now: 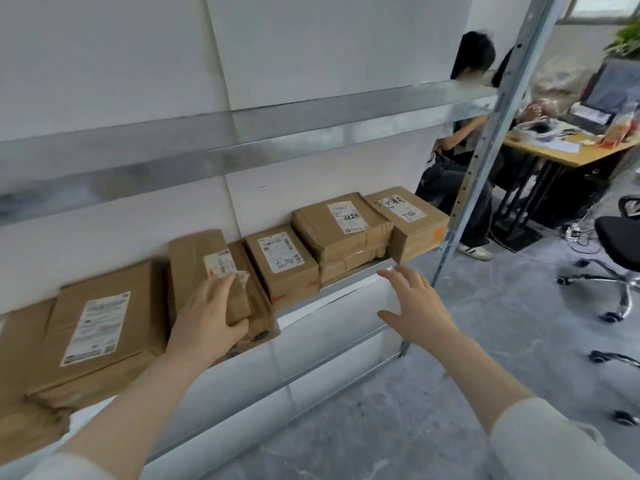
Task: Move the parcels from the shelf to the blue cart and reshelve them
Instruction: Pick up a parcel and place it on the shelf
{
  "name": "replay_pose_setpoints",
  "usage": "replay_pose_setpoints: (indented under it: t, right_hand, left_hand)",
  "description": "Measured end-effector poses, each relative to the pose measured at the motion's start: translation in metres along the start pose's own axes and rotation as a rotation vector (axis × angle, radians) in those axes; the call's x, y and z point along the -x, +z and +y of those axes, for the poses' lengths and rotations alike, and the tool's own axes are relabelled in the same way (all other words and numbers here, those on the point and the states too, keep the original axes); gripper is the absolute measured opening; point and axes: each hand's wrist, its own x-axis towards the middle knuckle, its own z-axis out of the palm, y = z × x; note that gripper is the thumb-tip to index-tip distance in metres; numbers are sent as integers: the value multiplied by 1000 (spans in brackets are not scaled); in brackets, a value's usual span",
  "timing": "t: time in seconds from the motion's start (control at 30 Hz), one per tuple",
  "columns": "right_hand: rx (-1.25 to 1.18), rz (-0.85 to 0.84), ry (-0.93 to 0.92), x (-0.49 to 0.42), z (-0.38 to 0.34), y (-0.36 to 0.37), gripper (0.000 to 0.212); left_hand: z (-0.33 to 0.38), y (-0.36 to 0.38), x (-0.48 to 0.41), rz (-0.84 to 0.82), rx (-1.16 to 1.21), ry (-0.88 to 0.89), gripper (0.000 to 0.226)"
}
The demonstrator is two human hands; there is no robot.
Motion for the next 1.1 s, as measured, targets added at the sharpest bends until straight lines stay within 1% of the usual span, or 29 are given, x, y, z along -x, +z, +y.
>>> replay_pose_setpoints:
  t: [0.17, 0.3, 0.43, 0.53, 0.63, 0.7, 0.8, 0.97, 1.1]
  right_hand:
    - [1, -27, -42, -31, -36, 22, 74]
    - [-25, -74, -124, -47, -67, 43, 75]
    - [-100, -109, -229, -57, -99, 62, 75]
    - [-124, -144, -315, -63, -125, 73, 75]
    - [-204, -192, -386, -67, -156, 85, 78]
    - [-225, -205, -419, -69, -176, 94, 81]
    - [-232, -227, -450, -76, -196, 110, 82]
    - [-252, -323, -385, -88, -209, 131, 85]
    - [-278, -321, -371, -89, -208, 135, 86]
  left_hand:
    - [-72, -42, 3, -40, -99, -190, 94]
    - [-105, -53, 11, -80, -112, -242, 97]
    - [-109, -43, 15, -147, -86, -276, 102]
    - [-103, -33, 8, -182, -52, -242, 108]
    - [-95, -22, 1, -209, 14, -216, 114]
    - [-89, -14, -3, -188, -26, -196, 112]
    - [-85, -2, -9, -83, -47, -191, 105]
    - [-86, 18, -13, -25, -77, -258, 102]
    - [-87, 22, -12, 0, -80, -259, 103]
